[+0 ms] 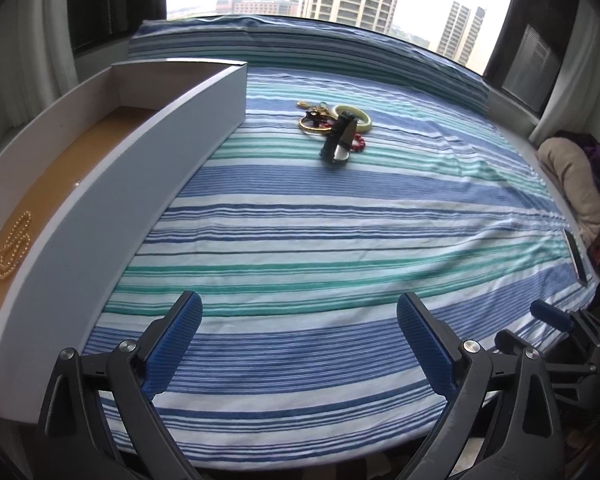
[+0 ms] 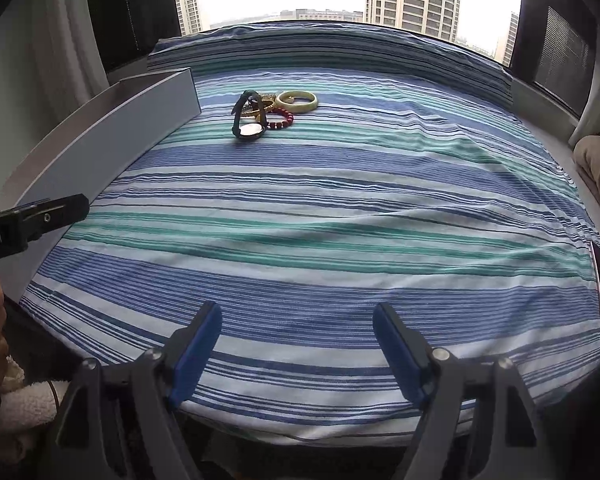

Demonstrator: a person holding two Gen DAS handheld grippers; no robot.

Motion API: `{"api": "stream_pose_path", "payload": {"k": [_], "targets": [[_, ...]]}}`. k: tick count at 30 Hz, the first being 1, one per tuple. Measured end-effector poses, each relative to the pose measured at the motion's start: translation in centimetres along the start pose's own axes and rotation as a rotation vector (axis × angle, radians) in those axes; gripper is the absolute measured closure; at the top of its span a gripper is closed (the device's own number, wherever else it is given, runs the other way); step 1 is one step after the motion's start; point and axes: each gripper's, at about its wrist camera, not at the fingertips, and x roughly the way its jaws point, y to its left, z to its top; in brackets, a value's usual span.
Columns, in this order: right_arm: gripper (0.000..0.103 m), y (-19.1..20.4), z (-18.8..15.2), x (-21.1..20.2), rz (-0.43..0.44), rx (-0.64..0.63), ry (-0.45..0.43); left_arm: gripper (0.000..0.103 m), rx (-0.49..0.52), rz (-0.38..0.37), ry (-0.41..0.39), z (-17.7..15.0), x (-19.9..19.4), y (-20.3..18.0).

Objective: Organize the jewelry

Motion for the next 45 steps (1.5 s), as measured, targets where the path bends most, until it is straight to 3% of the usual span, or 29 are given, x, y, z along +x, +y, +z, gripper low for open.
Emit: {"api": "stream_pose_path", "payload": {"k": [5,11,19,21,22,23,24,25,31,35,41,44,45], "targets": [[0.023,-1.4,0.6,1.7,0.004,0.034,0.027,0.005,0.016,-0.025,0.054,1.0,2.7,-0.7],[0.023,-2.0,1.0,2.4,0.019,0.045,0.029,0.005,0.02,-0.093,0.025,7.0,7.1,-1.8],[0.023,-3.5,0.3,2.2,0.013,0.082,0.046,0.005,0.156,-0.024,0.002,15.3,16.9,-4.3],[0.023,-3.9,0.1,2.0,0.007,0.09,0.048,0.01,0.156,-0.019,0.01,16.3,18.6,-4.5],[0.023,-4.0,0.0,1.9,0.004,0.092,0.049,0.023,0.161,-0.03,0.014,16.6,19.2,-4.7],[0.023,-4.2,-0.1,1.9,0.001,0.095,0.051,0.034,0.17,-0.048,0.022,16.6,19.6,-4.9],[0.023,-4.4,-0.2,1.9,-0.003,0.1,0.053,0.069,0.181,-0.076,0.038,16.6,19.9,-5.1],[0.023,-4.6,-0.3,1.9,-0.006,0.108,0.055,0.087,0.181,-0.098,0.055,16.4,20.0,-5.3],[0.023,-5.4,0.1,2.5,0.008,0.131,0.067,0.087,0.129,-0.125,0.046,13.4,15.5,-2.7],[0.023,-5.2,2.2,3.4,0.08,0.104,0.08,0.087,0.112,-0.088,0.061,10.4,11.9,-0.5],[0.023,-5.2,10.0,6.1,0.187,0.071,0.015,0.087,0.044,-0.066,0.08,6.7,7.9,2.3],[0.025,-5.8,15.3,9.5,0.26,0.148,0.003,0.087,0.023,-0.066,0.071,5.5,6.6,2.7],[0.044,-6.0,17.0,10.8,0.289,0.192,0.02,0.087,0.018,-0.067,0.067,5.2,6.2,2.8]]}}
